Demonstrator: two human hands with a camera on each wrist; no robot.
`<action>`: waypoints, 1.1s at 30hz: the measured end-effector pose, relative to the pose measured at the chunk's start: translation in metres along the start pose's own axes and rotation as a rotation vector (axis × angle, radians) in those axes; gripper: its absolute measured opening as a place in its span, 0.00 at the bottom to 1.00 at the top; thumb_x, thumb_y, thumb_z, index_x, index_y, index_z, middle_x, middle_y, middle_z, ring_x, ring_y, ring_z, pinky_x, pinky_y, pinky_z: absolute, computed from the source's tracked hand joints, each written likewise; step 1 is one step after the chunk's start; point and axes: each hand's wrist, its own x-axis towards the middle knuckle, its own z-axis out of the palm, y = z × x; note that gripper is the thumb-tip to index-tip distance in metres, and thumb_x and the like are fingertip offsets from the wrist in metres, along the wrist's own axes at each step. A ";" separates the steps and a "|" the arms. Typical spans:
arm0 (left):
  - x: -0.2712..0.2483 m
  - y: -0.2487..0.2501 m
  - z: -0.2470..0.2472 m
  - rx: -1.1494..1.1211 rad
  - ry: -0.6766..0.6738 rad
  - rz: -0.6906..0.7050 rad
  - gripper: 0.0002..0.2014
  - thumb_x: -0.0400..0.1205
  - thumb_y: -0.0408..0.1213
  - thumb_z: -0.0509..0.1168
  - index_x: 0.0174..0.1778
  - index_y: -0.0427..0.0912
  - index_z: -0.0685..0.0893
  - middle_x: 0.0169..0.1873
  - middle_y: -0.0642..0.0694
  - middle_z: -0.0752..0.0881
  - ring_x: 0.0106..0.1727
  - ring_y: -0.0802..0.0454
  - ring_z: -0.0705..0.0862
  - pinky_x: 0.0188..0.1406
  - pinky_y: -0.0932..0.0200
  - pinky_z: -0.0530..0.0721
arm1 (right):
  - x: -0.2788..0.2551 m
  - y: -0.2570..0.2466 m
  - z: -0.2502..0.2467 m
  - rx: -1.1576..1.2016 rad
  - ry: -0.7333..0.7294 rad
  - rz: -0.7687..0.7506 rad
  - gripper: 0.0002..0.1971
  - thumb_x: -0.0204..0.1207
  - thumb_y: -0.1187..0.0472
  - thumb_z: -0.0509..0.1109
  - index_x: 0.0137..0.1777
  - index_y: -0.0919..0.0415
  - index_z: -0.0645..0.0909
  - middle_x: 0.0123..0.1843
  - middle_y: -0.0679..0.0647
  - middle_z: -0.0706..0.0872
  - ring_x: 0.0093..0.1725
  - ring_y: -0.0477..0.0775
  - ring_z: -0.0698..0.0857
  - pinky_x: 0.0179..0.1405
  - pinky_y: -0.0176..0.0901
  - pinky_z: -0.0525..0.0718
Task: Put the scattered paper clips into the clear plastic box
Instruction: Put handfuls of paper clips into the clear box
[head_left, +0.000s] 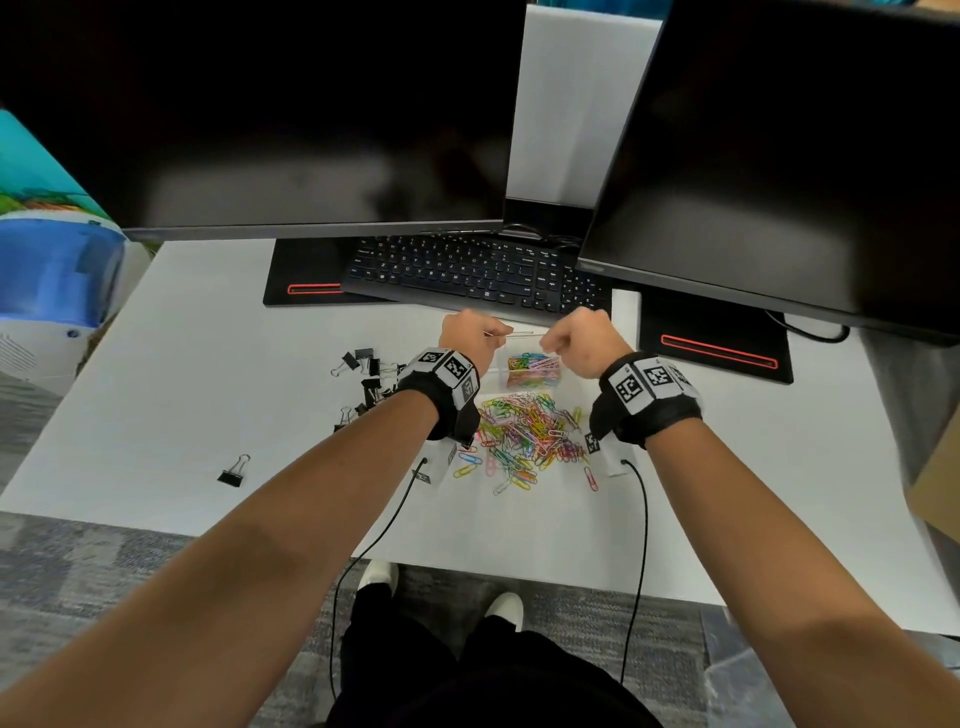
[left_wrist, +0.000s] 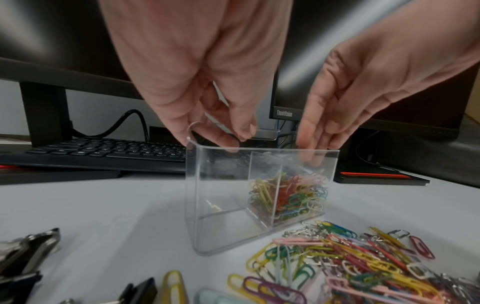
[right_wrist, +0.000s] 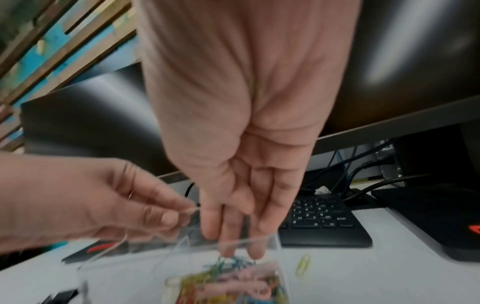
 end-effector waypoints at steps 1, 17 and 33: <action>0.000 0.000 0.000 -0.005 0.002 -0.001 0.09 0.80 0.32 0.68 0.53 0.39 0.90 0.52 0.42 0.90 0.53 0.49 0.87 0.54 0.69 0.78 | -0.003 -0.002 0.001 -0.031 -0.056 -0.033 0.18 0.73 0.78 0.62 0.53 0.64 0.89 0.52 0.59 0.90 0.53 0.54 0.85 0.61 0.45 0.84; 0.000 -0.004 -0.004 0.082 -0.030 0.058 0.10 0.82 0.33 0.65 0.56 0.42 0.89 0.56 0.44 0.89 0.59 0.49 0.85 0.58 0.68 0.74 | -0.011 -0.008 0.014 0.181 0.227 -0.079 0.15 0.76 0.72 0.60 0.50 0.65 0.89 0.53 0.58 0.91 0.54 0.56 0.86 0.66 0.46 0.80; 0.011 -0.016 -0.013 0.066 0.049 -0.035 0.10 0.81 0.32 0.66 0.55 0.42 0.90 0.56 0.41 0.87 0.61 0.46 0.83 0.64 0.64 0.76 | 0.016 0.029 0.050 -0.345 -0.151 0.032 0.25 0.73 0.77 0.61 0.72 0.71 0.72 0.72 0.66 0.73 0.70 0.65 0.75 0.70 0.51 0.77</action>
